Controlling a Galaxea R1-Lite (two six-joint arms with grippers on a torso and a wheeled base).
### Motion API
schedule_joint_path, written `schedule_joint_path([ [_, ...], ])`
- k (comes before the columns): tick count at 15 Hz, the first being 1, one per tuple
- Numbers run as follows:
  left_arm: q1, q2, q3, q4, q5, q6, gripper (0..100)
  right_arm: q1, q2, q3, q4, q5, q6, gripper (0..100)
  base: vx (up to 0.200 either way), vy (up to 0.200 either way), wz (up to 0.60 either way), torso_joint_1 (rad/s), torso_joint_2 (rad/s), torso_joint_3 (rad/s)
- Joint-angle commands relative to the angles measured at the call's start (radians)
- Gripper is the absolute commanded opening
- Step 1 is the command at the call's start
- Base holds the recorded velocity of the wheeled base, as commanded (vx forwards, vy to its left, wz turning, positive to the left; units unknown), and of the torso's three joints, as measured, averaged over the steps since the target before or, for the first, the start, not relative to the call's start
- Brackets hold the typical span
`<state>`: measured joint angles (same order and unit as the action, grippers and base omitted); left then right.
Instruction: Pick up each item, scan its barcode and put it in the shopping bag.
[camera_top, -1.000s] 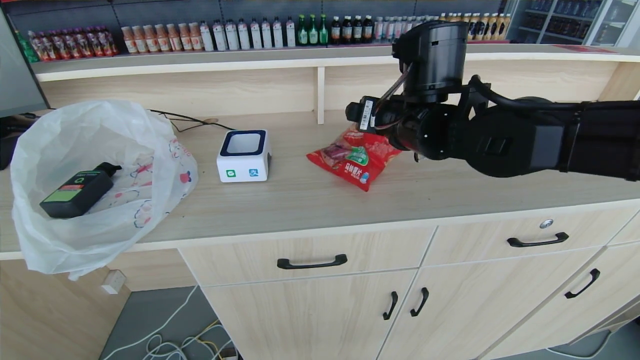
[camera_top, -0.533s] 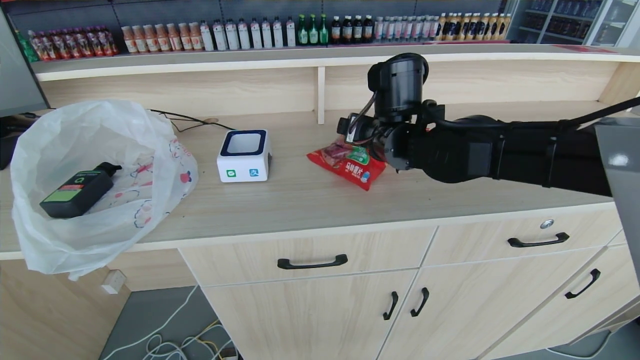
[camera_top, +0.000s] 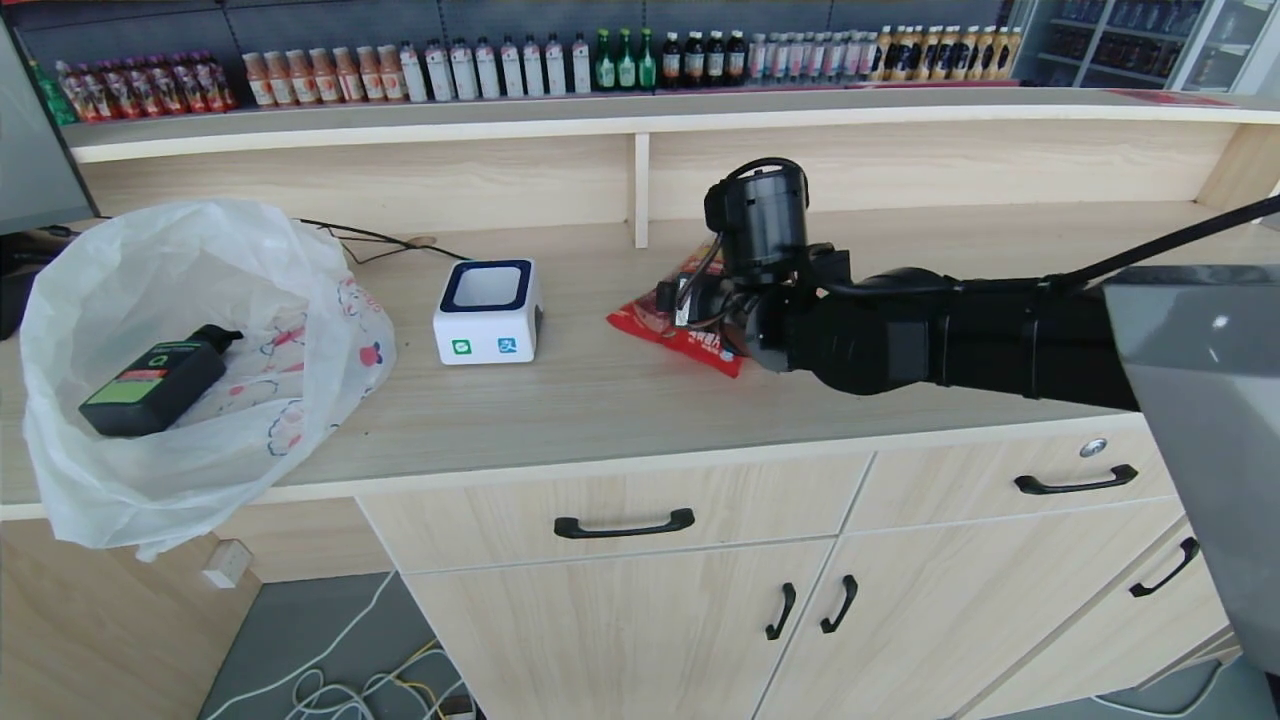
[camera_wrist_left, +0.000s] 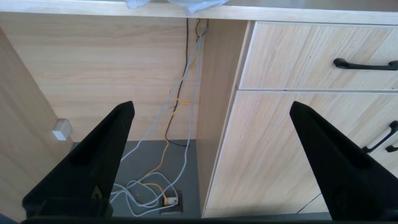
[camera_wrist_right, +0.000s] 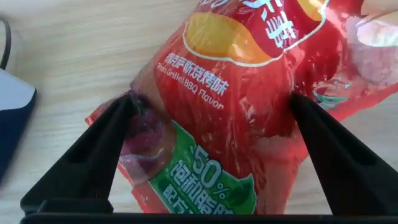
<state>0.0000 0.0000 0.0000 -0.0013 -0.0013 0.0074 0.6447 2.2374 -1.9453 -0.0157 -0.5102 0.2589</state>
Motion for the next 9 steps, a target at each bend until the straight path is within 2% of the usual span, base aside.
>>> schedule_joint_path([
  [1, 0.000, 0.000, 0.000, 0.000, 0.000, 0.000, 100, 0.000, 0.002, 0.009, -0.004, 0.039, -0.044, 100, 0.000, 0.000, 0.00, 0.000, 0.00, 0.000],
  [6, 0.000, 0.000, 0.000, 0.000, 0.000, 0.000, 100, -0.007, 0.005, -0.011, -0.009, 0.076, -0.040, 100, 0.000, 0.000, 0.00, 0.000, 0.00, 0.000],
  [9, 0.000, 0.000, 0.000, 0.000, 0.000, 0.000, 100, -0.028, -0.047, 0.123, -0.016, 0.133, -0.122, 100, 0.000, 0.000, 0.00, 0.000, 0.00, 0.000],
])
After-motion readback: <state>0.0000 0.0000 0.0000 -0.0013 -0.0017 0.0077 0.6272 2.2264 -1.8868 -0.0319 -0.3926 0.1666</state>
